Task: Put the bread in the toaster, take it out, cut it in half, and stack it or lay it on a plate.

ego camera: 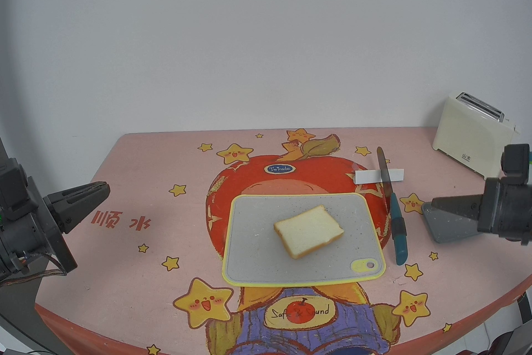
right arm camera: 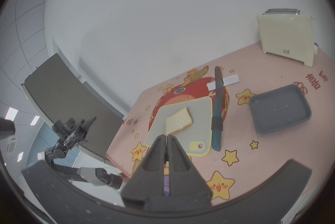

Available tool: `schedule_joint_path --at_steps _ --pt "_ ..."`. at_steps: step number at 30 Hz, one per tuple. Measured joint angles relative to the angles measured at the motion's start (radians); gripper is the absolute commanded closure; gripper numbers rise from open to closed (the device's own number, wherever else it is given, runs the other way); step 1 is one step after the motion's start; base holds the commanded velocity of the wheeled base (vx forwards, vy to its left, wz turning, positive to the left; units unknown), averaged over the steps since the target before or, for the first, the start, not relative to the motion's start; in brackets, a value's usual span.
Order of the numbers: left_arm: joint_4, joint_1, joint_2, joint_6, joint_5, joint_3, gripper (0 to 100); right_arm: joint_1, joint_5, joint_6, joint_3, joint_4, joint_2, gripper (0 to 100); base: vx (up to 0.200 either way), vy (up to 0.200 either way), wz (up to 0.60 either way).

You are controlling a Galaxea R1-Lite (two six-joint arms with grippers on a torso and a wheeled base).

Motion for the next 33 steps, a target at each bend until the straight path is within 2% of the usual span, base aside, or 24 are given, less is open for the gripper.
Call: schedule_joint_path --at_steps 2,4,10,12,16,23,24,27,33 --pt "0.000 -0.001 0.000 0.000 -0.001 -0.002 100 0.000 -0.051 -0.017 -0.042 0.033 0.041 100 0.000 0.200 0.00" --pt "0.001 -0.002 0.000 0.001 -0.003 -0.003 100 0.000 -0.071 -0.030 -0.072 0.049 0.067 100 0.000 0.200 0.00" --pt "-0.002 -0.002 -0.004 0.005 -0.003 -0.003 100 0.003 -0.081 -0.039 -0.095 0.059 0.126 100 0.000 0.200 0.00" --pt "-0.013 -0.002 -0.004 0.006 -0.003 0.000 100 0.004 -0.087 -0.039 -0.082 0.059 0.142 100 0.000 0.000 0.00" --pt "-0.029 -0.002 -0.004 0.006 -0.003 0.007 100 0.007 -0.131 -0.044 -0.057 0.059 0.168 100 0.000 0.000 0.00" --pt "-0.031 -0.002 -0.004 0.006 -0.004 0.011 100 0.002 -0.169 -0.053 -0.042 0.059 0.191 100 0.000 0.000 0.00" --pt "-0.032 -0.002 -0.004 0.007 -0.004 0.011 100 0.000 -0.187 -0.053 -0.040 0.061 0.193 0 0.000 0.000 0.00" --pt "-0.031 -0.002 -0.003 0.006 -0.004 0.011 100 -0.014 -0.225 -0.053 -0.037 0.072 0.196 0 0.000 0.000 0.00" --pt "-0.030 -0.001 -0.002 0.023 -0.003 0.014 100 -0.042 -0.235 -0.076 -0.020 0.097 0.192 0 0.000 0.000 0.00"
